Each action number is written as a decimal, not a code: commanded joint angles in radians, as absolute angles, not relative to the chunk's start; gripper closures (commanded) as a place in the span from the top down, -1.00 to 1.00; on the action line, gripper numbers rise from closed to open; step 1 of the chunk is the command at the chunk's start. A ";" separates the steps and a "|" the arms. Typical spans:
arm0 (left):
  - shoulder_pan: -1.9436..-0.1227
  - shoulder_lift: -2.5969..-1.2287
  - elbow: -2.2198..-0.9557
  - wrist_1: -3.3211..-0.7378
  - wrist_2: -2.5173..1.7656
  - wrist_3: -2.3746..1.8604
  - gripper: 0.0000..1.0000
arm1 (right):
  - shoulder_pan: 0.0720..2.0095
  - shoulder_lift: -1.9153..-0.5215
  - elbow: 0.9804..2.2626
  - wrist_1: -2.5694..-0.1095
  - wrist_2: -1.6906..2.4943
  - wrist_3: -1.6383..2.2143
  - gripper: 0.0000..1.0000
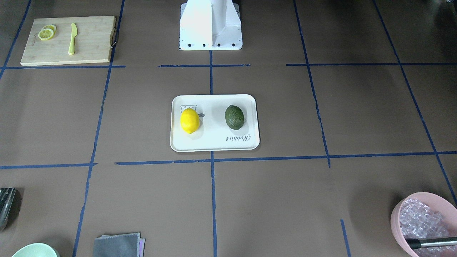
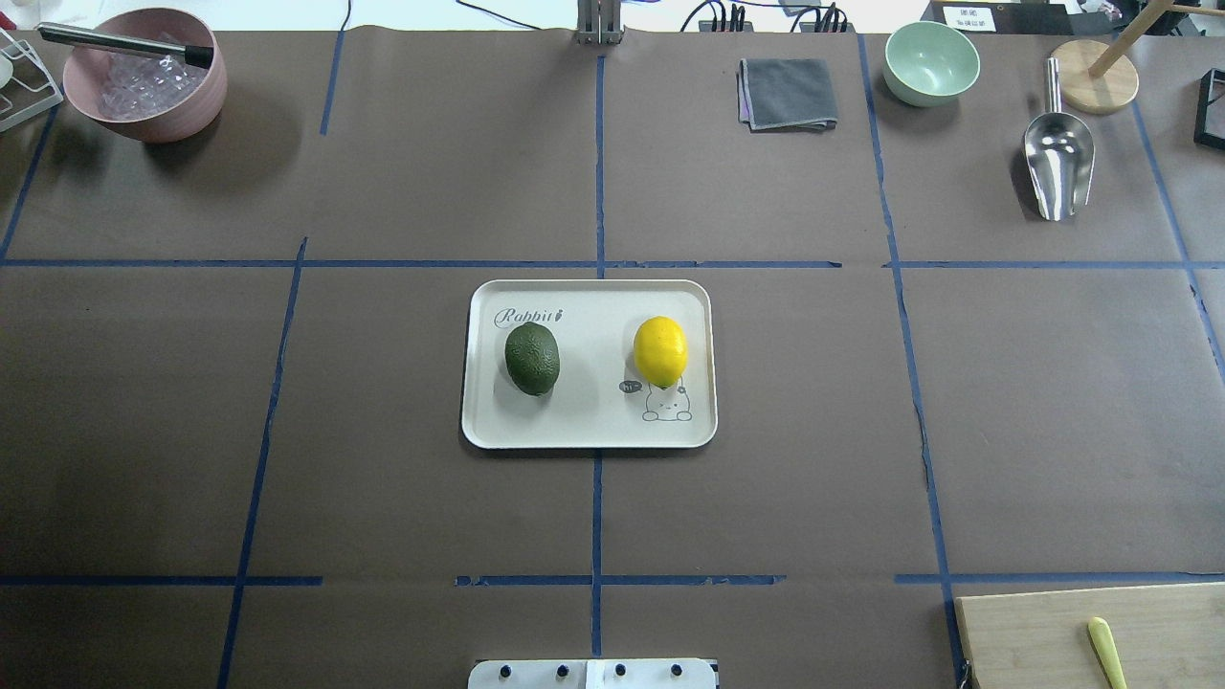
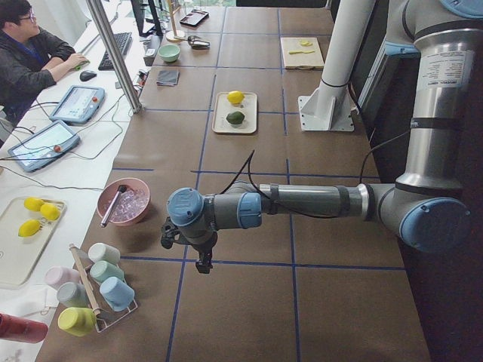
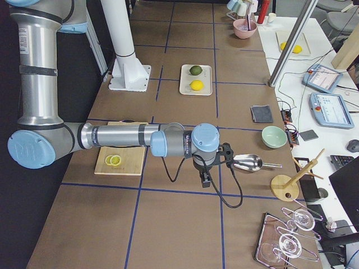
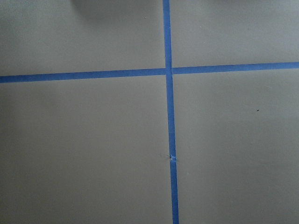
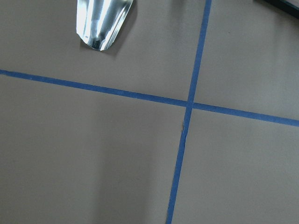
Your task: Place all lemons on tray
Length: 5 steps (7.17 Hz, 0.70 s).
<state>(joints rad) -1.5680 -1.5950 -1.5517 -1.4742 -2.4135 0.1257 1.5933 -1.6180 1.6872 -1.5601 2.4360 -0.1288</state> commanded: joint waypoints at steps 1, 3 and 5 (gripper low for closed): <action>-1.574 -1.594 -1.555 -1.474 -2.413 0.126 1.00 | 1.594 -1.617 1.687 -1.559 2.436 -0.129 0.99; -1.575 -1.595 -1.551 -1.474 -2.413 0.127 1.00 | 1.592 -1.615 1.687 -1.559 2.434 -0.130 0.99; -1.575 -1.595 -1.549 -1.474 -2.413 0.127 1.00 | 1.592 -1.612 1.687 -1.559 2.434 -0.130 0.99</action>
